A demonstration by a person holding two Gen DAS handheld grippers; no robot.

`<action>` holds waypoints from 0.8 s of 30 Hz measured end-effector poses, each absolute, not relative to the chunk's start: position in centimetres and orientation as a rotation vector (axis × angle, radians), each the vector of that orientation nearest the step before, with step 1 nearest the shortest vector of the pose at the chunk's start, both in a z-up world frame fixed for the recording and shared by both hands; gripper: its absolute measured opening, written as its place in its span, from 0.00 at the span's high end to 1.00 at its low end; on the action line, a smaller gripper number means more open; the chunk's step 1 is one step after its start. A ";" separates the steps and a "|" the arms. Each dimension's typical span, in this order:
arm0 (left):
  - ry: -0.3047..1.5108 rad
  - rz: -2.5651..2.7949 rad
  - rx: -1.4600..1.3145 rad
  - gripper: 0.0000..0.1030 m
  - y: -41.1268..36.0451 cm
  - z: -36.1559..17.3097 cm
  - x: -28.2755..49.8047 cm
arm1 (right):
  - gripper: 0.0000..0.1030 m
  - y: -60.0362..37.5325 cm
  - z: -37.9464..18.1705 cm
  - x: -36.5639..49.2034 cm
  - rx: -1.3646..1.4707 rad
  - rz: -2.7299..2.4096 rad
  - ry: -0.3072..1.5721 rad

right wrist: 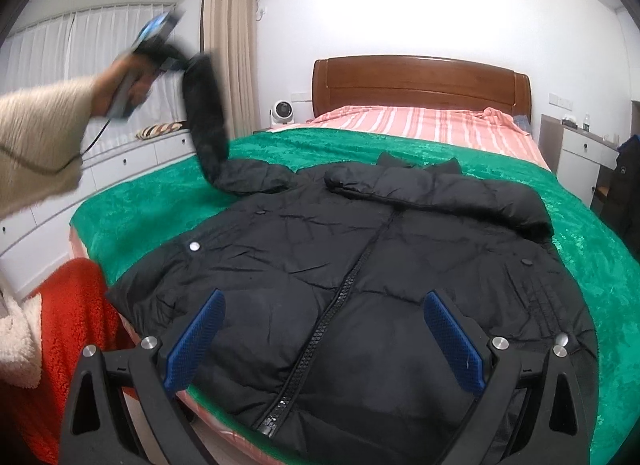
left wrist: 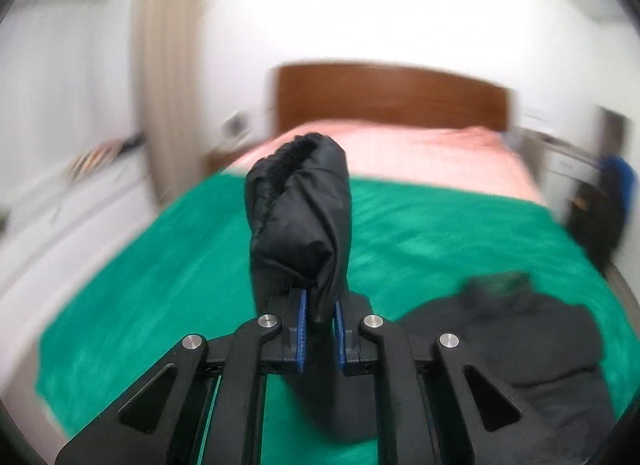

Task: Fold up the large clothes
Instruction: 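Grasp the sleeve cuff with the left tool and fold it across the body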

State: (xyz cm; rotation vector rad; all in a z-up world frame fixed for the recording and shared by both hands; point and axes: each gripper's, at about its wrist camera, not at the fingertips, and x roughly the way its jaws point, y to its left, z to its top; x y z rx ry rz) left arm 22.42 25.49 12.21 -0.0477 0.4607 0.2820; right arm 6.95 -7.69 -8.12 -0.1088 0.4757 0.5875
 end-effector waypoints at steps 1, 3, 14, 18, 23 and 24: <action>0.443 0.228 -0.015 0.91 22.5 13.1 23.7 | 0.04 -8.0 -8.0 6.9 -0.101 0.584 0.470; 0.420 0.112 0.046 0.90 15.8 14.1 26.0 | 0.04 -8.8 -7.7 7.0 -0.078 0.572 0.461; 0.700 -0.204 0.184 0.05 -5.4 -0.5 31.0 | 0.04 -11.6 -7.3 6.9 -0.015 0.534 0.451; 0.760 -0.165 0.217 0.05 -2.9 -3.2 27.4 | 0.04 -12.0 -7.4 7.2 -0.004 0.540 0.453; 0.818 -0.037 0.183 0.04 5.6 -4.3 23.2 | 0.04 -12.1 -7.7 8.0 0.038 0.555 0.487; 0.823 -0.001 0.186 0.03 7.3 -4.5 21.7 | 0.04 -12.0 -7.7 7.9 0.035 0.558 0.486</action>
